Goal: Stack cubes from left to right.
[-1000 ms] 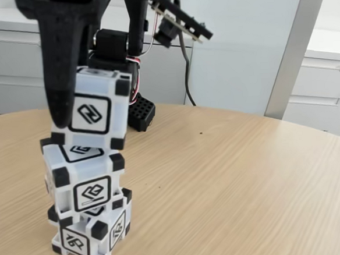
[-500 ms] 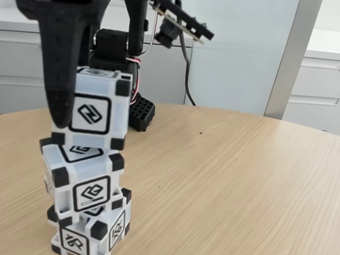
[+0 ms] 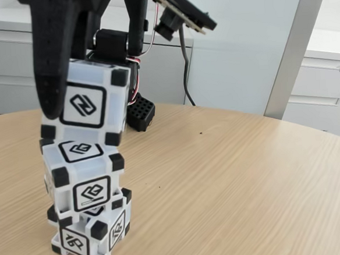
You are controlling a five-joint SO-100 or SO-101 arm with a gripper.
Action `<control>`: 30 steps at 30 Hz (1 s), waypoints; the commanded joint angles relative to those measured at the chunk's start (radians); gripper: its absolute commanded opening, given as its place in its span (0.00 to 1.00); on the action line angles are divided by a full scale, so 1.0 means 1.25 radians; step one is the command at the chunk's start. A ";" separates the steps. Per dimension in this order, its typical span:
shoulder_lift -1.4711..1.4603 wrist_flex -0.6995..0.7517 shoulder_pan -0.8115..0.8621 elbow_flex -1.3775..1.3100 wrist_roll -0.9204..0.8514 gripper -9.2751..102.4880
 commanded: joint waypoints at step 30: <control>0.018 -0.002 -0.001 -0.053 0.021 0.34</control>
